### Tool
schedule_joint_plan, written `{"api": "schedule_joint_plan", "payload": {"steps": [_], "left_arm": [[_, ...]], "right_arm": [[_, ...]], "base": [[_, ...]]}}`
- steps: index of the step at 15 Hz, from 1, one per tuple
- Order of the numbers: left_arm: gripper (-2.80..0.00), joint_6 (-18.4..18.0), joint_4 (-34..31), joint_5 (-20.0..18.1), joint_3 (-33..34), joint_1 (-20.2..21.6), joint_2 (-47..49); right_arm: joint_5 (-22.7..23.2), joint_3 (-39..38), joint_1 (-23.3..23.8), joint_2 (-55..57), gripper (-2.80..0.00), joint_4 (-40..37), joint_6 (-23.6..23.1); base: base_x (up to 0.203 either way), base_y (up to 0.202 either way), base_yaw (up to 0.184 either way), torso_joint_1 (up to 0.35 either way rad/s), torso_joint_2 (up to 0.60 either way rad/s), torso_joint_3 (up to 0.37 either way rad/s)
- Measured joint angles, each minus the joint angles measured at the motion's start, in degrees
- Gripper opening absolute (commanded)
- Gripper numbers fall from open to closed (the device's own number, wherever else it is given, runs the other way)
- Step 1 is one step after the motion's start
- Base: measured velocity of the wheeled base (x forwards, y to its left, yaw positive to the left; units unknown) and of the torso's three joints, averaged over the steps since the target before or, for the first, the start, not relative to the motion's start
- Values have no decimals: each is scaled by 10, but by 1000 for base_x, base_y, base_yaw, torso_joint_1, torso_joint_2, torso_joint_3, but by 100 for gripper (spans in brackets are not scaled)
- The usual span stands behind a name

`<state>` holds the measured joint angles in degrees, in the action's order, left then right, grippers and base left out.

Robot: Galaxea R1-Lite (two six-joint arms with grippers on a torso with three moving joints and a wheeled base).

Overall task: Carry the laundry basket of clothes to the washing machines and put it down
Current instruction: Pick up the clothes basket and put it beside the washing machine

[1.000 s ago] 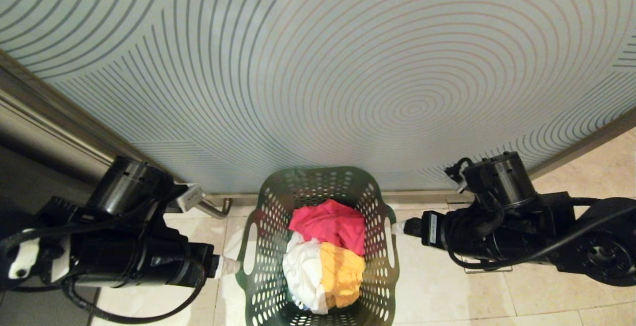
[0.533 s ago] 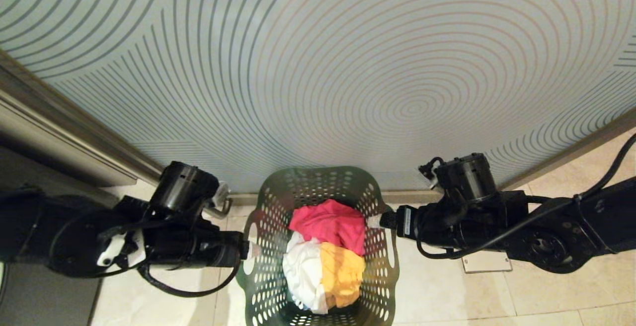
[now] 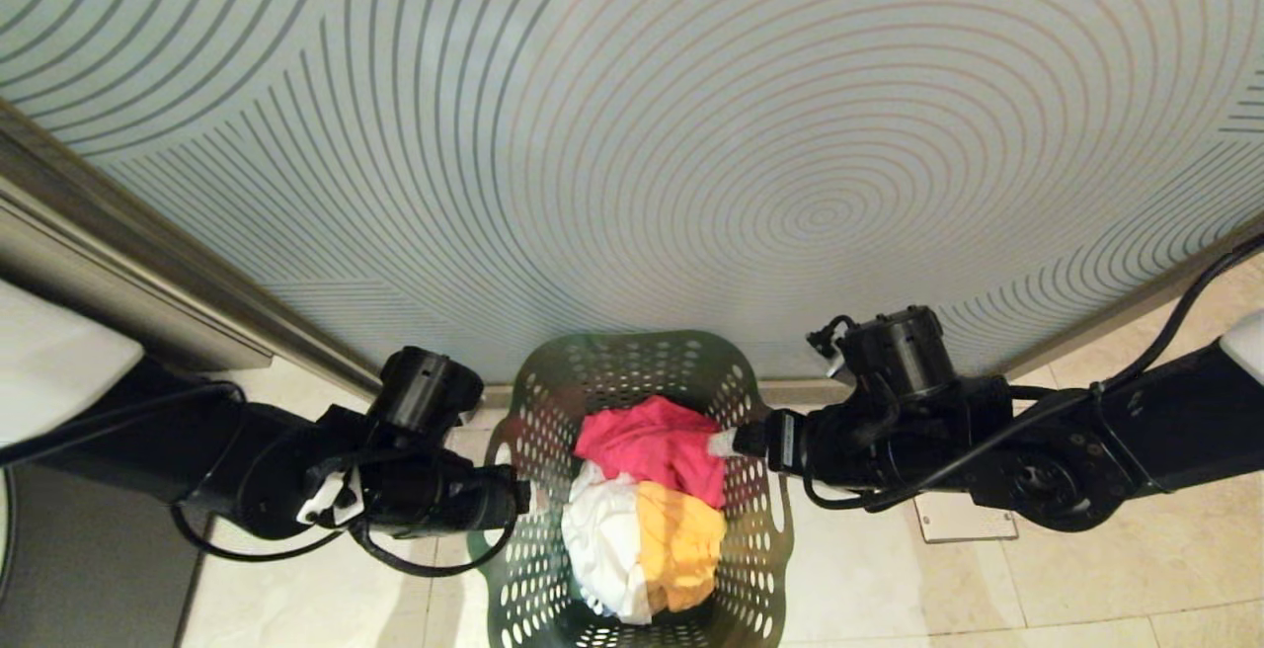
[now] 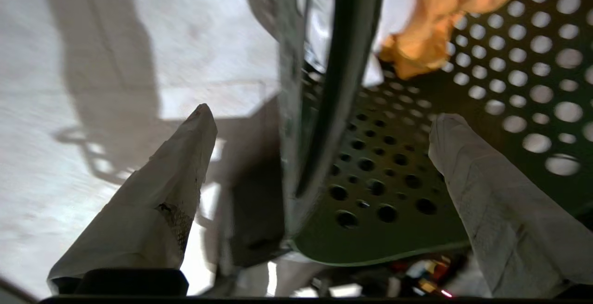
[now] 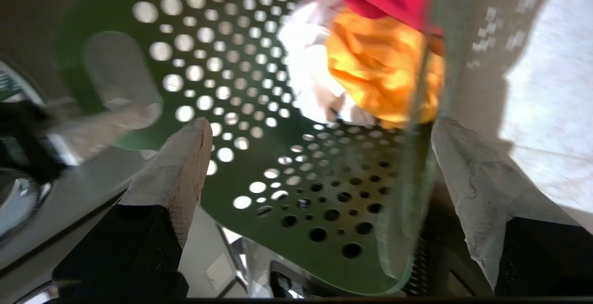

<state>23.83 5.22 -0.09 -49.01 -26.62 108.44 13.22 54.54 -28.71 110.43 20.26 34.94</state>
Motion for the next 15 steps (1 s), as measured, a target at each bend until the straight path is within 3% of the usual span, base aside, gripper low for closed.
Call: {"api": "schedule_joint_plan", "payload": {"steps": [4, 7, 15], "left_arm": [[0, 73, -8, -27, -7, -4, 17], [0, 80, -5, -54, -15, -14, 19], [0, 97, 35, -62, -38, -44, 29]], "right_arm": [[10, 15, -1, 20, 0, 10, 3], [17, 13, -2, 29, 0, 13, 4], [18, 10, -13, 38, 0, 19, 3]], "base": [[0, 0, 0, 0, 0, 0], [0, 0, 0, 0, 0, 0], [0, 0, 0, 0, 0, 0]]}}
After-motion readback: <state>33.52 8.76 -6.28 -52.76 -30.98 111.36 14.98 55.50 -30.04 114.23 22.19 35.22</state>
